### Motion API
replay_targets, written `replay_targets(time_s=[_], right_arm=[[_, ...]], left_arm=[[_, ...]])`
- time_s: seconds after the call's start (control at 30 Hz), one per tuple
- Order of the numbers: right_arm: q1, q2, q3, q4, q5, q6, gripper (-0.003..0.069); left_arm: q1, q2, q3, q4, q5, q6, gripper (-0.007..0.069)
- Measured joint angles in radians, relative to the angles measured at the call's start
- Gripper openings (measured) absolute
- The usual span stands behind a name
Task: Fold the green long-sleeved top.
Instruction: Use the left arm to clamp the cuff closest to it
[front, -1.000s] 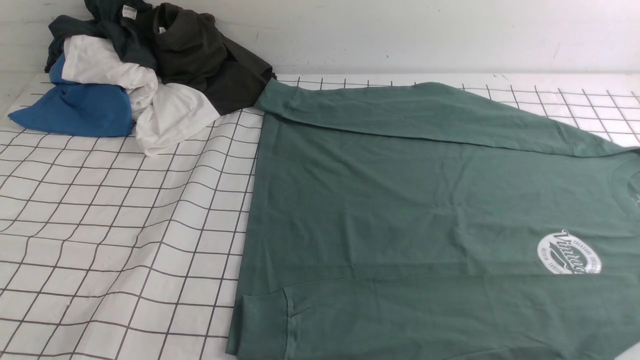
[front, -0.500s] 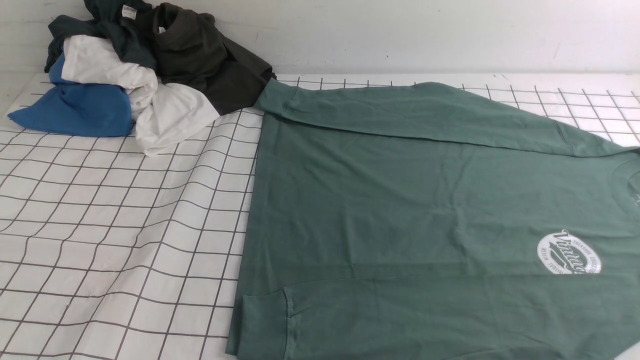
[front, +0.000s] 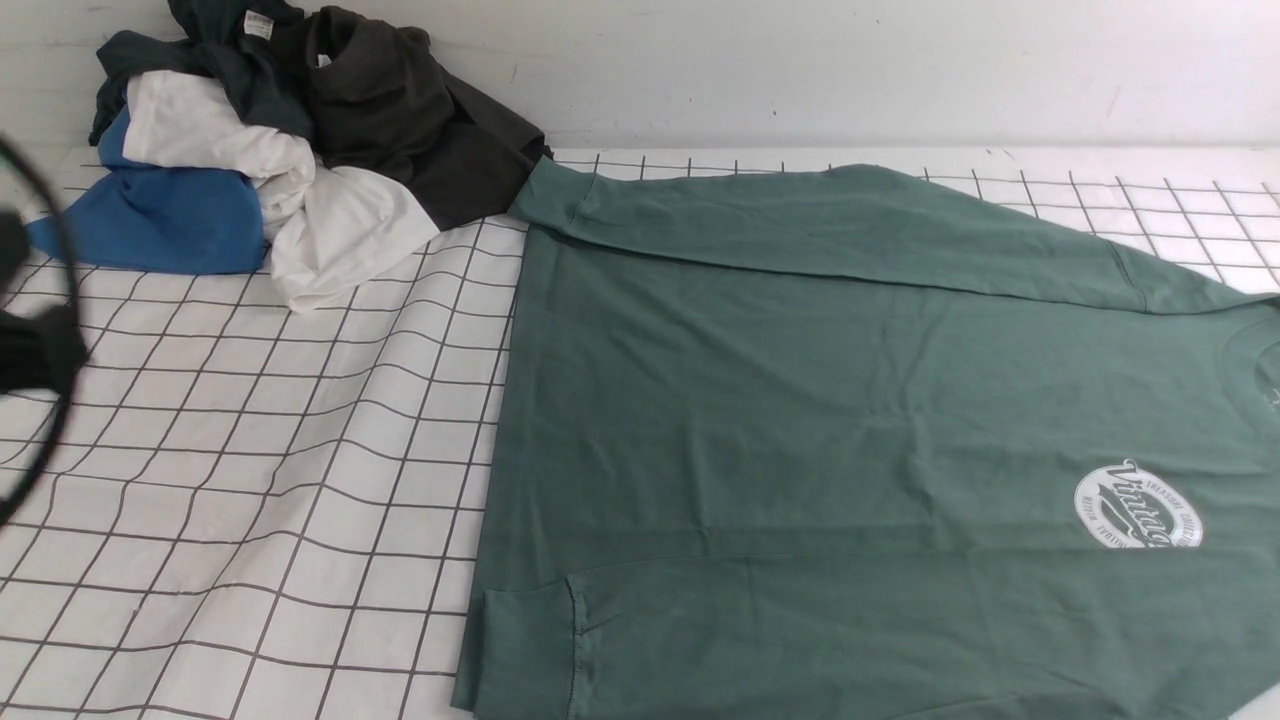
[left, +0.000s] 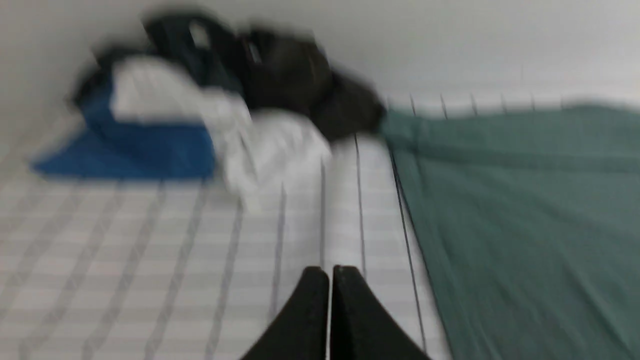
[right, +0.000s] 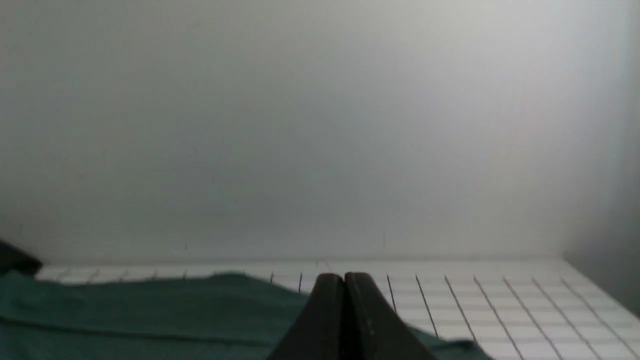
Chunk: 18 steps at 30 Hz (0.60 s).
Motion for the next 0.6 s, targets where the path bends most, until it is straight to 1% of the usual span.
replay_targets(time_s=[0.03, 0.07, 0.1, 0.13, 0.17, 0.2, 0.23, 0.27, 0.33, 0.43, 0.5, 0.53, 0.57, 0.6], right_arm=[[0.007, 0.039, 0.0, 0.008, 0.069, -0.003, -0.0013], [0.009, 0.055, 0.0, 0.01, 0.095, -0.005, -0.0013], [0.019, 0.085, -0.002, 0.025, 0.146, -0.011, -0.0012], [0.051, 0.157, -0.016, 0.069, 0.255, -0.045, -0.0012], [0.055, 0.157, -0.016, 0.075, 0.255, -0.045, -0.0012], [0.08, 0.201, -0.029, 0.103, 0.309, -0.077, -0.0012], [0.126, 0.284, -0.063, 0.146, 0.394, -0.151, -0.0012], [0.132, 0.293, -0.067, 0.151, 0.402, -0.161, -0.0012], [0.205, 0.401, -0.123, 0.209, 0.468, -0.26, -0.0011], [0.267, 0.482, -0.174, 0.254, 0.482, -0.325, -0.0011], [0.312, 0.566, -0.226, 0.289, 0.466, -0.369, -0.0011], [0.322, 0.591, -0.24, 0.297, 0.456, -0.376, -0.0011], [0.323, 0.591, -0.24, 0.299, 0.454, -0.378, -0.0011], [0.33, 0.628, -0.254, 0.309, 0.432, -0.384, -0.0011]], left_arm=[[-0.026, 0.065, -0.014, -0.043, 0.104, 0.009, -0.0007], [-0.03, 0.087, -0.015, -0.049, 0.119, 0.011, -0.0007], [-0.049, 0.119, -0.019, -0.078, 0.174, 0.024, -0.0007], [-0.093, 0.213, -0.024, -0.137, 0.261, 0.066, -0.0007], [-0.098, 0.223, -0.024, -0.151, 0.268, 0.071, -0.0007], [-0.117, 0.272, -0.024, -0.18, 0.286, 0.089, -0.0007], [-0.162, 0.353, -0.027, -0.24, 0.298, 0.119, -0.0006], [-0.162, 0.361, -0.027, -0.245, 0.297, 0.121, -0.0003], [-0.211, 0.445, -0.029, -0.287, 0.275, 0.163, 0.002], [-0.251, 0.531, -0.03, -0.302, 0.245, 0.195, 0.0082], [-0.281, 0.623, -0.046, -0.305, 0.225, 0.201, 0.0198], [-0.287, 0.653, -0.06, -0.306, 0.222, 0.201, 0.0235], [-0.287, 0.658, -0.06, -0.306, 0.221, 0.201, 0.0245], [-0.289, 0.697, -0.09, -0.306, 0.216, 0.201, 0.0314]])
